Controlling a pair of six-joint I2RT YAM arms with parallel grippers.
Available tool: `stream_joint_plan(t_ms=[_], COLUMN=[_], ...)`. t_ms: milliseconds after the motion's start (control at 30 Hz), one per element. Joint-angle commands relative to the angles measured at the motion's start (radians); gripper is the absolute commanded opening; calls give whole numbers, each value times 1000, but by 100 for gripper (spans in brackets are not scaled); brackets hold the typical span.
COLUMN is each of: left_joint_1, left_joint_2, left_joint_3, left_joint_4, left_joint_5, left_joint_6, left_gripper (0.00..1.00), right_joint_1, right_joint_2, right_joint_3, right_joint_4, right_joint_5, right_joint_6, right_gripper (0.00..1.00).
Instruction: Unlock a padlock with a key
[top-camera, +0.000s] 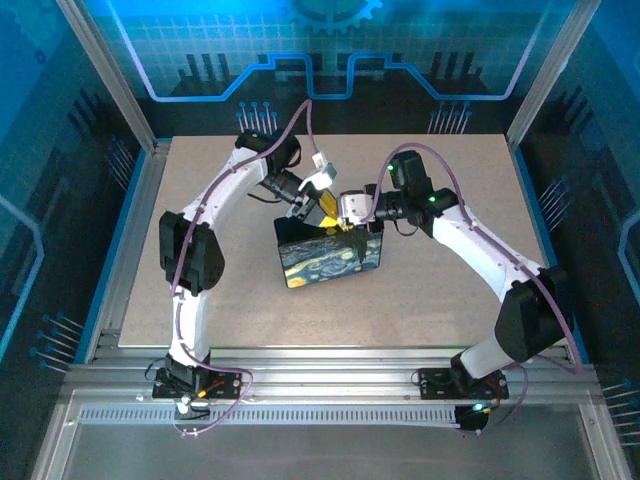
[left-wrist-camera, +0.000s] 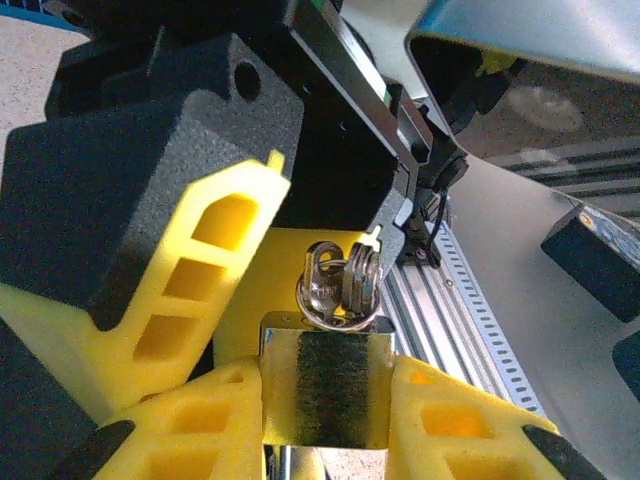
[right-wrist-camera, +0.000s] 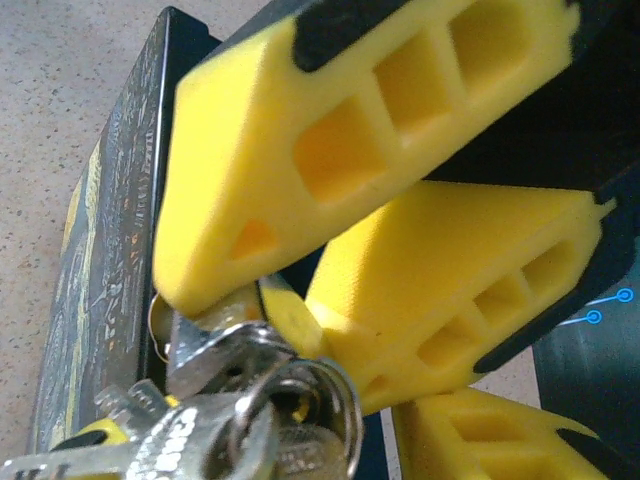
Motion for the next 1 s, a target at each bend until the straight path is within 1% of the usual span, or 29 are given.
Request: stream_joint_plan(t_ms=[0, 100, 267, 400, 700, 967], left_joint_1=[-11, -11, -9, -8, 4, 18], left_joint_2=[-64, -59, -46, -38, -31, -7], left_joint_3=[10, 10, 13, 16, -14, -37], left_joint_4=[20, 20, 23, 37, 44, 78], left_joint_5=[129, 122, 120, 121, 124, 124], left_joint_6=[-4, -8, -18, -38, -43, -57], left_gripper=[2, 2, 2, 2, 2, 1], right_joint_1=[46, 52, 53, 50, 70, 80], right_joint_2=[1, -17, -63, -71, -105, -116], right_joint_3=[24, 6, -21, -12, -30, -57], right_joint_4=[17, 43, 70, 63, 74, 71], right_joint_5=[-49, -51, -49, -67, -59, -28], right_joint_6=[-3, 10, 19, 30, 64, 88], right_gripper=[34, 35, 42, 43, 41, 43])
